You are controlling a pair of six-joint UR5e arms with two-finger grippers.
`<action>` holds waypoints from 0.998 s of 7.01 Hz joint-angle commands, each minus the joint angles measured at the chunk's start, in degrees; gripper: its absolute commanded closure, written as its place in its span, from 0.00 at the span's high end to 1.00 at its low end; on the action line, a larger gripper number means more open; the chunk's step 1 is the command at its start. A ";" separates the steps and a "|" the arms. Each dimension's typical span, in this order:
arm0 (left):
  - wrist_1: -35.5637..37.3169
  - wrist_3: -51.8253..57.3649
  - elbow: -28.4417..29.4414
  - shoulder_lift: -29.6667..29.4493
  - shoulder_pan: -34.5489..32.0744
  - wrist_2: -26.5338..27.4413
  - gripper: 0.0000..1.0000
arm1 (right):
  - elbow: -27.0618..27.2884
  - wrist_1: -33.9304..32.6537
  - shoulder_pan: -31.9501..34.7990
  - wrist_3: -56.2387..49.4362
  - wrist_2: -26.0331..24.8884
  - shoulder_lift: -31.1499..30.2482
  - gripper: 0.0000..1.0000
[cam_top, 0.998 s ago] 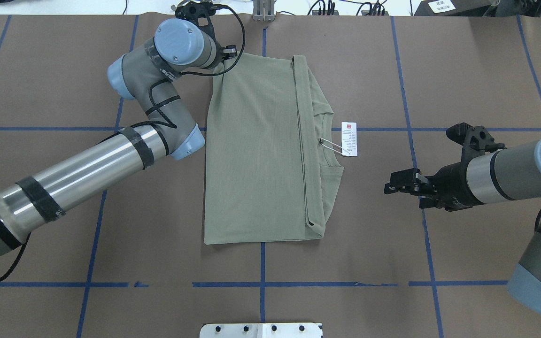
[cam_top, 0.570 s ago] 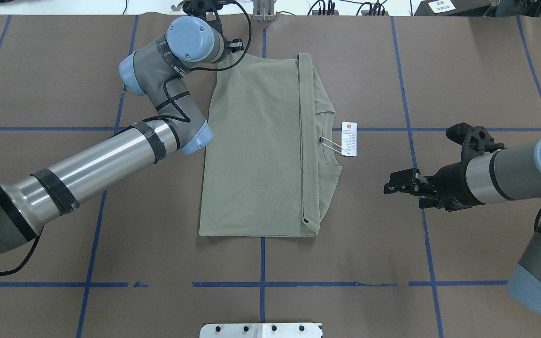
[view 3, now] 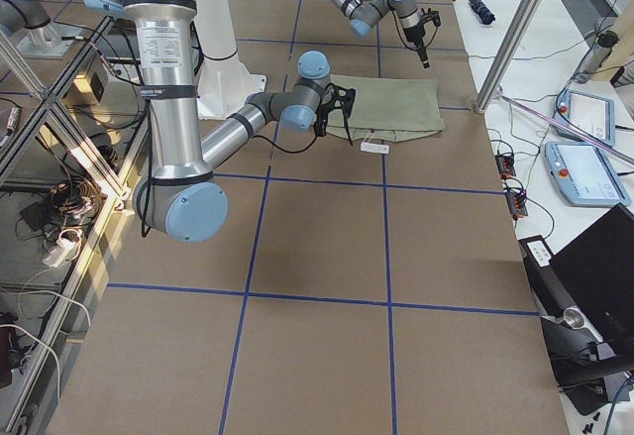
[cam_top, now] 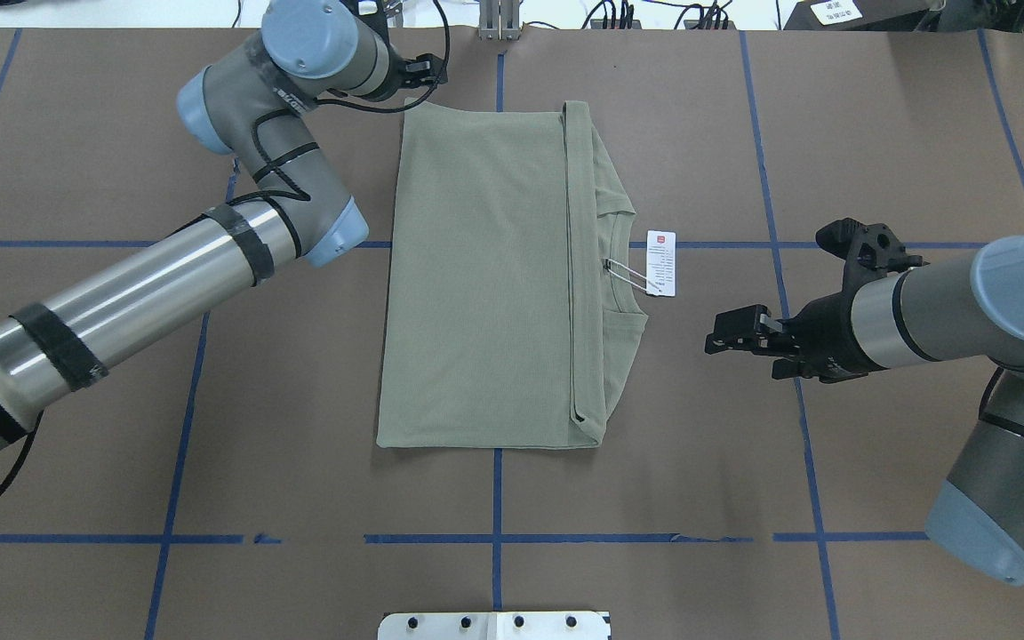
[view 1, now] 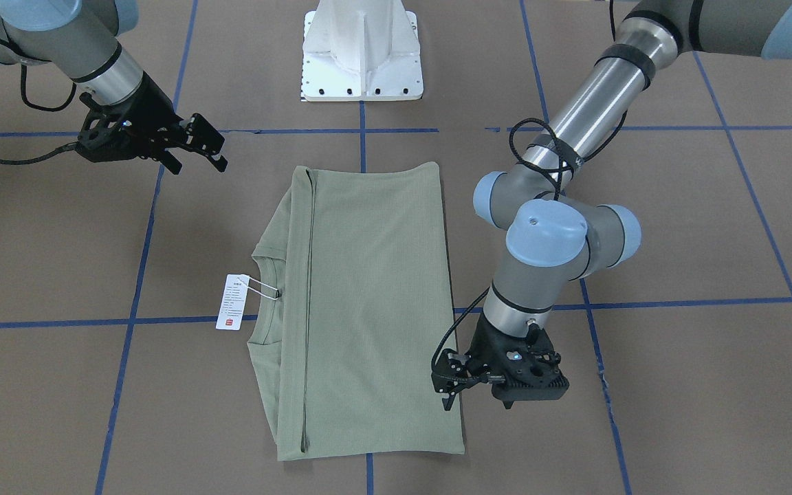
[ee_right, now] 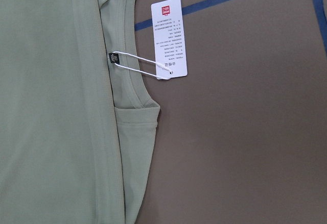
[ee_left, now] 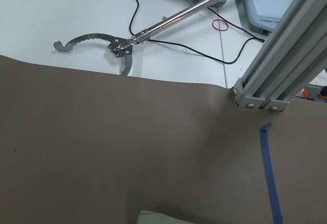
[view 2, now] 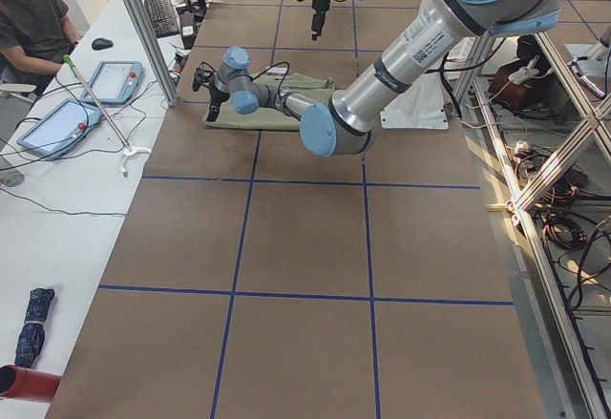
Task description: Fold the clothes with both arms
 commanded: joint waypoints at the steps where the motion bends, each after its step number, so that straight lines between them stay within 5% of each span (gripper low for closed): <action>1: 5.17 3.24 -14.00 9.83 -0.19 -2.00 1.00 | -1.91 -18.74 -2.77 -6.66 -2.46 13.05 1.00; 3: 12.55 5.21 -30.16 19.58 0.25 -2.17 1.00 | -6.03 -28.64 -10.31 -9.06 -10.61 20.55 1.00; 7: 12.23 8.81 -31.73 22.08 0.42 -2.52 1.00 | -15.98 -32.98 -14.66 -12.39 -14.33 28.50 1.00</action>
